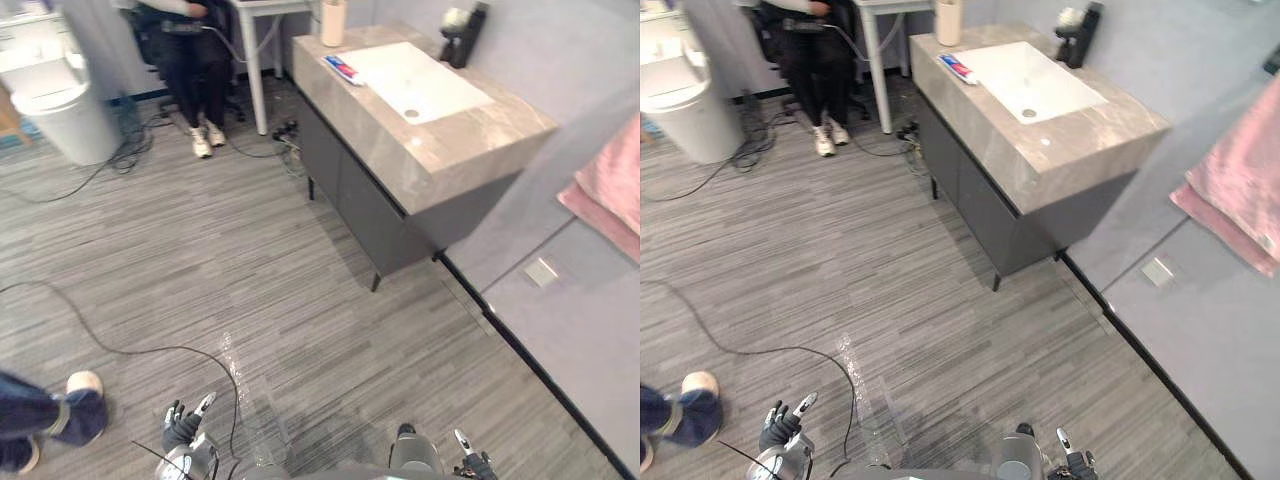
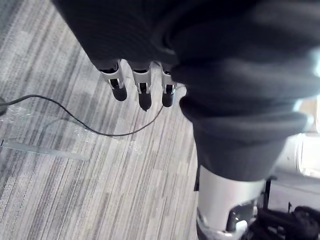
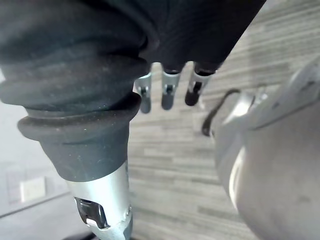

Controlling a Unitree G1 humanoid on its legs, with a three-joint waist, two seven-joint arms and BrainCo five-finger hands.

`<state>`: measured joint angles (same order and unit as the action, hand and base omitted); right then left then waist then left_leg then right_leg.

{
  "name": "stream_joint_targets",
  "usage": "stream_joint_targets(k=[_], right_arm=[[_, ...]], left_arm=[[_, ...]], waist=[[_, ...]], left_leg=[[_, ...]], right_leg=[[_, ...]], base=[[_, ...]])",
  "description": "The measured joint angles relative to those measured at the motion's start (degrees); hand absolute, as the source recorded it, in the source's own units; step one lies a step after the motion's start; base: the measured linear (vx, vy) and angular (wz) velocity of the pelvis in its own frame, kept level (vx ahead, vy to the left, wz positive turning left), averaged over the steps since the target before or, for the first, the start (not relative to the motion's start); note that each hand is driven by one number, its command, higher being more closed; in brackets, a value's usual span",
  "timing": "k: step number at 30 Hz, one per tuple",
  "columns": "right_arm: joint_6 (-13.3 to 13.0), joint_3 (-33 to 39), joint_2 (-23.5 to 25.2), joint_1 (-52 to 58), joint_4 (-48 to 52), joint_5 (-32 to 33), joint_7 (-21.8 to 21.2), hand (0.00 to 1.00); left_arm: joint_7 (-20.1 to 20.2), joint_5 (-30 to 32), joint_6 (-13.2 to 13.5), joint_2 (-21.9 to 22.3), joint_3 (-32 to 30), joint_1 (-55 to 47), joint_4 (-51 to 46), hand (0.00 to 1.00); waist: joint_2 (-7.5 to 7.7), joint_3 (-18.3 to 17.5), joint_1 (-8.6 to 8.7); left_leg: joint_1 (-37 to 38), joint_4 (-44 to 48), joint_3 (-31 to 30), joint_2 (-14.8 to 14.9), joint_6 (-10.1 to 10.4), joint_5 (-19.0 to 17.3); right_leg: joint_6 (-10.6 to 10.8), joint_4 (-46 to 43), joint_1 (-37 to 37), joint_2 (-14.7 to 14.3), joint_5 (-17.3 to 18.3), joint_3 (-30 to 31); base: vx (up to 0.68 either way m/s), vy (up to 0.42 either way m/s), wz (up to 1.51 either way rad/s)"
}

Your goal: Organize washtable

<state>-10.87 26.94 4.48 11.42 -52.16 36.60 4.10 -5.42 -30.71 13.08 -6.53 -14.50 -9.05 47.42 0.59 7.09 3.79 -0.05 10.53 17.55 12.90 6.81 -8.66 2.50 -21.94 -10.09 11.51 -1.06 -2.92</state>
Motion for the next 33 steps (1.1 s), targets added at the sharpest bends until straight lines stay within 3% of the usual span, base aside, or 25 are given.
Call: stream_joint_targets(k=[1,3,4,5,9,13,15,17,22,25,26,27,28,29,30,31,33], right_arm=[[-0.1,-0.05,-0.02,0.29,0.57,-0.14,0.29,0.0],[-0.03,-1.3,-0.04,-0.49,0.89,-1.08,0.71,0.0],[-0.03,-1.65,-0.05,-0.95,0.94,-1.26,0.74,0.0],[-0.04,-2.67,-0.48,-2.2,1.33,-1.35,0.74,0.0],[-0.01,-3.45,-1.28,-2.66,1.62,-4.08,0.82,0.0],[0.02,-5.33,-1.64,-1.91,1.72,-4.49,0.74,0.0],[0.13,-6.68,-0.84,-1.24,1.69,-4.56,0.72,0.0],[0.27,-7.67,-0.43,-1.03,1.39,-4.7,0.66,0.0],[0.8,-7.65,-0.36,-1.58,1.2,-5.27,0.72,0.0],[0.88,-5.91,0.14,-1.78,1.22,-5.32,1.01,0.0],[0.85,-4.81,-0.22,-1.9,1.25,-5.32,1.2,0.0],[0.97,-4.86,-0.68,-1.58,1.28,-5.33,1.25,0.0],[1.03,-4.94,-0.64,-1.23,1.39,-5.33,1.25,0.0],[1.13,-5.46,-0.28,-0.69,1.12,-5.27,1.33,0.0],[1.26,-5.64,-0.32,-0.65,0.36,-5.27,1.22,0.0],[1.16,-5.32,-0.3,-0.62,0.13,-5.13,1.41,0.0],[0.79,-5.17,-0.29,-0.53,0.03,-4.86,1.99,0.0]], left_arm=[[0.01,-0.03,0.09,0.56,0.14,-0.05,-0.05,0.0],[-0.02,-0.09,0.12,1.49,0.37,-0.42,-0.13,0.0],[-0.02,-0.09,0.12,1.95,0.37,-0.41,-0.15,0.0],[-0.02,-0.07,0.07,3.31,0.56,-0.28,-0.12,0.0],[0.33,-0.21,0.1,7.66,0.59,-1.17,-0.13,0.0],[0.5,-0.16,0.1,6.94,1.27,-0.53,-0.25,0.0],[0.49,-0.19,-0.05,5.86,1.59,-1.02,-0.06,0.0],[0.5,-0.19,-0.27,5.49,1.64,-1.14,0.08,0.0],[0.62,-0.17,-0.29,3.85,3.05,-0.53,0.31,0.0],[0.46,-0.19,-0.31,3.8,3.03,-0.32,0.28,0.0],[0.31,-0.2,-0.3,4.29,2.97,-0.16,0.31,0.0],[0.18,-0.2,-0.27,4.67,2.65,-0.55,0.1,0.0],[0.11,-0.2,-0.27,4.64,2.57,-0.96,-0.18,0.0],[-0.24,-0.2,-0.17,4.57,2.29,-1.25,-1.09,0.0],[-0.42,-0.22,-0.14,5.02,2.06,-1.49,-1.22,0.0],[-1.63,-0.24,0.07,4.96,-0.03,-1.62,-1.23,0.0],[-2.38,-0.24,0.14,4.75,-0.08,-0.94,-1.15,0.0]], waist=[[0.87,-0.12,-0.15],[2.39,-0.59,-1.03],[2.46,-0.6,-1.34],[1.52,0.29,-1.29],[0.1,0.94,-1.31],[1.29,0.43,-1.35],[3.05,0.14,-1.54],[3.81,-0.3,-1.61],[4.32,-0.06,-1.98],[5.56,0.82,-2.43],[3.96,1.53,-2.77],[3.36,2.32,-3.1],[3.15,2.29,-3.1],[2.59,2.58,-3.07],[1.92,3.0,-3.47],[2.01,3.06,-3.96],[2.29,3.15,-4.02]], left_leg=[[-0.21,-0.98,-2.19,-1.08,0.44,1.13],[-0.19,-3.01,-3.25,-1.74,1.52,3.06],[0.03,-3.69,-3.25,-1.72,1.85,3.69],[0.33,-4.85,-3.23,-0.88,2.16,4.94],[3.45,-7.74,-3.09,0.66,2.48,5.54],[3.68,-8.75,-3.05,0.02,2.87,6.16],[3.29,-9.09,-3.18,-1.17,2.34,6.56],[2.58,-9.01,-3.3,-2.16,2.23,6.54],[0.44,-5.38,-4.69,-4.48,0.44,4.22],[-3.86,6.5,-4.98,-4.94,-1.83,-2.73],[-4.98,10.78,-6.02,-4.39,-2.24,-6.22],[-5.01,13.03,-7.21,-3.79,-2.51,-8.82],[-4.73,13.07,-8.01,-3.83,-2.93,-9.21],[-2.9,11.98,-8.95,-3.83,-3.54,-9.51],[-1.99,11.6,-9.45,-3.26,-3.89,-9.73],[-0.61,11.35,-9.85,-2.0,-4.8,-10.54],[1.24,10.01,-9.94,-1.74,-5.42,-11.04]], right_leg=[[-0.94,0.27,1.46,-0.76,4.91,-0.21],[1.16,5.38,4.36,-0.47,9.33,0.94],[2.45,6.27,4.35,-0.56,10.16,1.09],[4.4,6.72,4.17,-1.46,10.07,1.2],[3.9,7.02,5.4,-3.93,9.59,1.74],[4.51,8.23,5.67,-3.37,9.11,1.71],[5.25,9.99,5.82,-2.27,8.34,1.54],[5.87,11.4,6.16,-1.24,7.38,1.39],[6.72,13.21,7.81,1.64,6.91,-0.33],[8.62,10.7,9.55,4.29,8.96,-3.23],[8.82,5.94,9.61,4.56,9.21,-3.96],[6.34,-3.43,6.43,4.5,7.65,-3.58],[3.66,-8.0,4.65,4.51,5.85,-3.15],[-1.0,-17.74,0.21,4.66,-0.91,-2.4],[0.44,-20.95,-2.24,4.16,0.74,-1.38],[1.23,-22.84,-5.55,1.14,8.06,-1.9],[1.53,-18.07,-9.13,-2.43,10.15,-3.83]], base=[[-0.01,-0.212,1.08],[-0.02,-0.219,0.41],[-0.02,-0.274,0.0],[-0.03,-0.26,-0.09],[-0.06,-0.115,-0.23],[-0.05,0.013,0.01],[0.01,0.061,0.09],[0.04,0.085,0.11],[0.05,0.09,0.2],[0.04,0.121,0.44],[0.05,0.269,0.51],[0.04,0.233,0.53],[0.05,0.286,0.6],[0.05,0.172,0.45],[0.15,0.252,0.36],[0.14,0.104,0.08],[0.24,0.12,0.04]])
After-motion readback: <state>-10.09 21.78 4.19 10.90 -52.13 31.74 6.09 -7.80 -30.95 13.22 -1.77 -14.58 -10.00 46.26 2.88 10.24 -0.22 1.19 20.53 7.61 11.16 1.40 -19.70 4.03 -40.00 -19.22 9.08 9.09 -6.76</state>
